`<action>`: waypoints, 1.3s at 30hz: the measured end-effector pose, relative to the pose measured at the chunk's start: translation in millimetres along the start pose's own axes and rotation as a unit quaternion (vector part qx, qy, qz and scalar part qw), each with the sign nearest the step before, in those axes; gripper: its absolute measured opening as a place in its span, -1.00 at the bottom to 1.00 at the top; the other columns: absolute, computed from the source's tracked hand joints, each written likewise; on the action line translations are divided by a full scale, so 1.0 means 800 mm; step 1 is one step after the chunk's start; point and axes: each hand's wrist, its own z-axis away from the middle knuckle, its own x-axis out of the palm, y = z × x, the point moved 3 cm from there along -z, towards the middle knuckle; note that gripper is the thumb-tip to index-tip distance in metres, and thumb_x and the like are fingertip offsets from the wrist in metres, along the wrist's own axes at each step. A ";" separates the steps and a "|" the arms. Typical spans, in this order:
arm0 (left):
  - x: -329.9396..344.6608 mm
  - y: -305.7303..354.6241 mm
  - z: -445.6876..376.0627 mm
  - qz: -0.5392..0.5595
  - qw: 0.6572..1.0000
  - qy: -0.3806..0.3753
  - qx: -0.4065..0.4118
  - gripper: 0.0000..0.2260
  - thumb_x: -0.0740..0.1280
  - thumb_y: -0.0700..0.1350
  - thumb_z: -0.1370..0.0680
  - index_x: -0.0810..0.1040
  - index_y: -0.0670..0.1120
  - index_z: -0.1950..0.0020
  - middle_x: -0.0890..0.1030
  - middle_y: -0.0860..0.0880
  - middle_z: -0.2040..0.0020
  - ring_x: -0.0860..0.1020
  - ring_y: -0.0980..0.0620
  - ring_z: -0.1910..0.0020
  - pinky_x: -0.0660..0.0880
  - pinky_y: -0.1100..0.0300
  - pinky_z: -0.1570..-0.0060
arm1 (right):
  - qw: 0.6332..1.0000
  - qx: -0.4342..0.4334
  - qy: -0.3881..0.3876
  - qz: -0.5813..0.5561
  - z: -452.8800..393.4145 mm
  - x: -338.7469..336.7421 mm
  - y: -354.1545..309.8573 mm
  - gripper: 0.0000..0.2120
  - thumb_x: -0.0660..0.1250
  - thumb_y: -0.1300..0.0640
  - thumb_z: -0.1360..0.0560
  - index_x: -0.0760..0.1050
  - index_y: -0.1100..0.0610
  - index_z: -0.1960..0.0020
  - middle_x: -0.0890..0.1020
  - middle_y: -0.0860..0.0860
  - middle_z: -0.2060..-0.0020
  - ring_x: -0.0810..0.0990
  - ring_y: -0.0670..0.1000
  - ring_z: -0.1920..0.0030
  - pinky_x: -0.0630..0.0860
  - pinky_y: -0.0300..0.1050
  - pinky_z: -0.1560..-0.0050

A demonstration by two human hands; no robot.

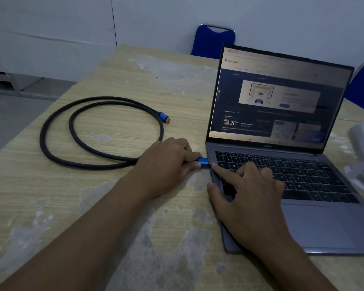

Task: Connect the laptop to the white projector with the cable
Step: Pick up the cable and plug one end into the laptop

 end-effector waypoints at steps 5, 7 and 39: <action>0.002 -0.001 0.002 -0.005 1.000 0.005 0.003 -0.75 0.27 0.11 -0.59 0.65 0.12 -0.18 0.57 0.09 0.09 0.46 0.06 0.10 0.28 0.10 0.13 | 1.000 0.005 -0.006 -0.009 0.002 0.000 -0.001 -0.52 0.14 -0.29 -0.49 0.41 -0.27 -0.39 0.30 -0.14 0.20 0.23 -0.04 0.11 0.06 -0.06 0.14; 0.001 -0.001 0.002 -0.015 1.000 0.008 0.007 -0.75 0.26 0.11 -0.59 0.63 0.14 -0.20 0.57 0.10 0.08 0.41 0.09 0.11 0.23 0.12 0.13 | 1.000 0.004 -0.006 -0.008 0.001 0.000 -0.002 -0.52 0.14 -0.29 -0.50 0.40 -0.27 -0.39 0.30 -0.14 0.20 0.24 -0.03 0.11 0.06 -0.06 0.13; 0.002 0.010 0.002 -0.046 0.999 0.010 0.012 -0.74 0.24 0.06 -0.61 0.62 0.07 -0.21 0.55 0.08 0.02 0.43 0.05 0.03 0.32 0.07 -0.03 | 1.000 -0.001 -0.004 -0.009 0.000 0.002 -0.001 -0.54 0.15 -0.25 -0.51 0.39 -0.27 -0.40 0.28 -0.17 0.22 0.23 -0.04 0.13 0.12 -0.05 0.11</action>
